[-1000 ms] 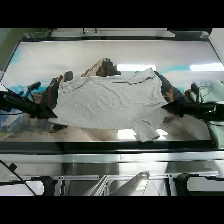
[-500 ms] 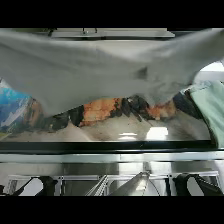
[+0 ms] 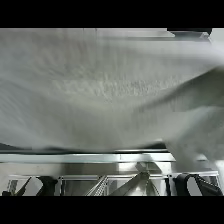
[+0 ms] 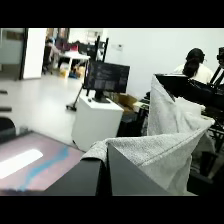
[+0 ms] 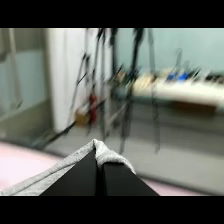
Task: Fold the shirts.
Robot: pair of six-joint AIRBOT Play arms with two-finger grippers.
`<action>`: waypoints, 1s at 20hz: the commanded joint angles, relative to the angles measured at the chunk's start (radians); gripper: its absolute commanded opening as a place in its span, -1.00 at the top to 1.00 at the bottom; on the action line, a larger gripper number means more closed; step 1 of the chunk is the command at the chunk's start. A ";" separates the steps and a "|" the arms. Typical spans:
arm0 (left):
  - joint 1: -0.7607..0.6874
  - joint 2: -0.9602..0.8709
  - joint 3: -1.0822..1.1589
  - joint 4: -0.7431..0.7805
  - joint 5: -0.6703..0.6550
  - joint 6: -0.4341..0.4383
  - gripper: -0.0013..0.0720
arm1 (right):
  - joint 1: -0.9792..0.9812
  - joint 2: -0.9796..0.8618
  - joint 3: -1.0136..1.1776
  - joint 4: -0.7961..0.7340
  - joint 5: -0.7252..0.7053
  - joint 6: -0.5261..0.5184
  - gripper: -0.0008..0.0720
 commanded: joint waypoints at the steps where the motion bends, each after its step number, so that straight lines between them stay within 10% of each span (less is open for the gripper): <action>1: -0.256 -0.082 -0.141 0.405 0.112 -0.013 0.91 | 0.002 -0.204 -0.024 0.035 0.220 0.051 0.94; 10: -0.553 -0.652 -0.250 0.794 0.483 0.066 0.91 | 0.066 -0.805 -0.295 0.051 0.101 -0.058 0.95; 20: -0.546 -1.099 0.167 0.822 0.437 -0.027 0.94 | 0.067 -1.247 -0.073 0.363 0.003 -0.214 0.95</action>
